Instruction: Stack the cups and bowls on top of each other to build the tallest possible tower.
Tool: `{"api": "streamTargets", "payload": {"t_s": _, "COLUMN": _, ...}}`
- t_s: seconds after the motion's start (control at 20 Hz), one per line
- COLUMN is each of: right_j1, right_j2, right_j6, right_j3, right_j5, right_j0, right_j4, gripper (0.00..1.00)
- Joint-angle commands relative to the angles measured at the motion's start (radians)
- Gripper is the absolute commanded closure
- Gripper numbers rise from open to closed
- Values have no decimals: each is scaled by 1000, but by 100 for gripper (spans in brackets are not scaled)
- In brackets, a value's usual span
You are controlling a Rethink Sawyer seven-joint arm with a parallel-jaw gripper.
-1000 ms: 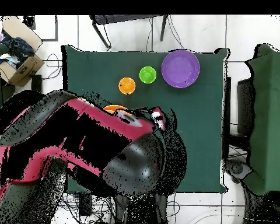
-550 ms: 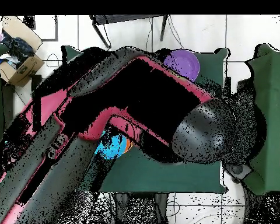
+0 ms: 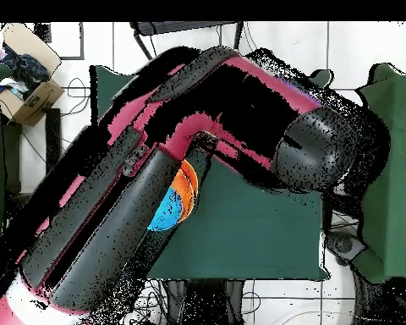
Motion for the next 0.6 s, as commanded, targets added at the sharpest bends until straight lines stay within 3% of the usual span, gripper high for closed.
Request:
{"api": "streamTargets", "payload": {"t_s": 0.05, "right_j1": 127, "right_j2": 186, "right_j6": -217, "right_j3": -91, "right_j5": 97, "right_j0": -30, "right_j4": 32, "gripper": 100}}
{"api": "streamTargets", "payload": {"t_s": 0.6, "right_j1": 201, "right_j2": 216, "right_j6": -365, "right_j3": -154, "right_j5": 153, "right_j0": -84, "right_j4": 67, "gripper": 100}}
